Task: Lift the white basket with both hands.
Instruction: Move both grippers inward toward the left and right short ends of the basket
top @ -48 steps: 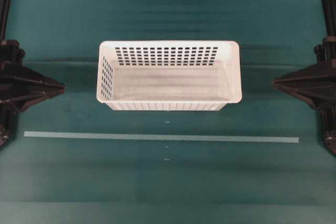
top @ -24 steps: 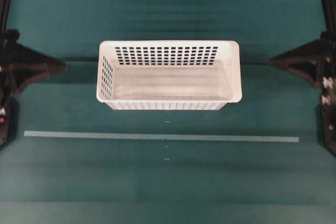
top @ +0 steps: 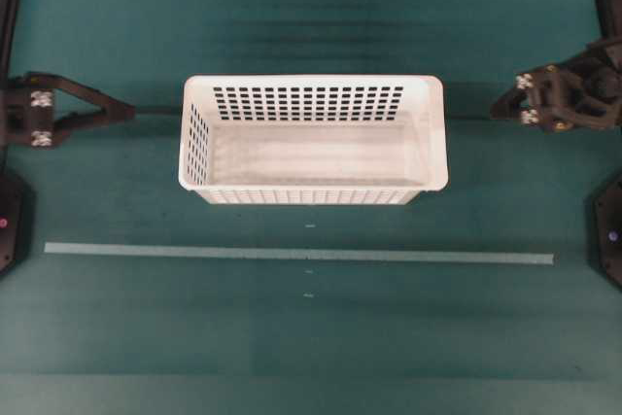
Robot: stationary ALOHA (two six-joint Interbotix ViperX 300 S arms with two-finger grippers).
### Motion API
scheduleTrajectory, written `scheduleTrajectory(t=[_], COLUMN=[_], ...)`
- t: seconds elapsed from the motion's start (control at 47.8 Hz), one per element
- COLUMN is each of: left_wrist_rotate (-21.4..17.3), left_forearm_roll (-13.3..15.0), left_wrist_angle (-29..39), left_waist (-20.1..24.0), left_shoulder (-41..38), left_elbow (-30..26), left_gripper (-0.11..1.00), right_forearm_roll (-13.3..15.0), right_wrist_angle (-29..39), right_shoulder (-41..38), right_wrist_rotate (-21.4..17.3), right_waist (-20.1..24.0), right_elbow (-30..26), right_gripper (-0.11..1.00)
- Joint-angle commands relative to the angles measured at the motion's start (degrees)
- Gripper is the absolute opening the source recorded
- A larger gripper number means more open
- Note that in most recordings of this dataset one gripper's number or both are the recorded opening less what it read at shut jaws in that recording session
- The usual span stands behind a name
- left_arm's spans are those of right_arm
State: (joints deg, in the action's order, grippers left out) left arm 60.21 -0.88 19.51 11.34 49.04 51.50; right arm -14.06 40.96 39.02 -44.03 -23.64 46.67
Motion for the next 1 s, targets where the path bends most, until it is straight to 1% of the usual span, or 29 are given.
scheduleTrajectory(t=[0.0, 0.063, 0.126, 0.188, 0.251, 0.398, 0.481, 0.607, 0.837, 0.921, 0.984], left_wrist_rotate=[3.6, 7.0, 9.2, 10.4, 10.6, 10.8, 11.0, 11.0, 10.3, 10.2, 10.2], left_forearm_roll=[-0.2, -0.2, -0.8, -0.8, -0.8, -0.8, -0.8, -0.8, -0.8, -0.8, -0.8], left_wrist_angle=[3.7, 5.9, 8.5, 12.8, 16.2, 20.8, 22.1, 22.4, 22.9, 22.9, 22.9], left_waist=[0.7, 1.0, 1.4, 1.6, 1.6, 1.6, 1.6, 1.6, 1.7, 1.6, 1.6], left_shoulder=[-2.5, -4.5, -6.3, -8.4, -10.1, -13.5, -15.4, -17.2, -17.6, -17.2, -17.1], left_elbow=[-3.1, -4.5, -5.9, -7.1, -8.1, -9.9, -10.9, -12.0, -12.0, -11.8, -11.7], left_gripper=[-0.05, -0.05, -0.05, -0.05, -0.06, -0.06, -0.06, -0.06, -0.04, -0.01, 0.03], right_forearm_roll=[0.0, 1.1, 3.7, 6.2, 7.8, 9.8, 10.1, 10.1, 10.1, 10.3, 10.3], right_wrist_angle=[2.2, 3.4, 4.6, 6.2, 9.7, 20.7, 23.0, 22.2, 20.7, 19.7, 17.8], right_shoulder=[-2.9, -4.9, -7.4, -9.4, -11.7, -17.8, -20.2, -22.1, -22.2, -22.1, -22.1], right_wrist_rotate=[-2.0, -4.3, -6.9, -8.3, -8.7, -8.6, -8.3, -8.2, -8.0, -7.7, -7.8], right_waist=[-0.4, -0.4, -0.4, -0.4, -0.4, -0.4, -0.4, -0.4, 0.4, 0.4, 0.4], right_elbow=[-2.2, -3.4, -4.8, -6.3, -8.5, -13.9, -16.3, -18.0, -17.8, -17.7, -17.5], right_gripper=[-0.01, -0.01, -0.01, -0.01, -0.01, -0.01, -0.01, -0.01, 0.02, 0.05, 0.08])
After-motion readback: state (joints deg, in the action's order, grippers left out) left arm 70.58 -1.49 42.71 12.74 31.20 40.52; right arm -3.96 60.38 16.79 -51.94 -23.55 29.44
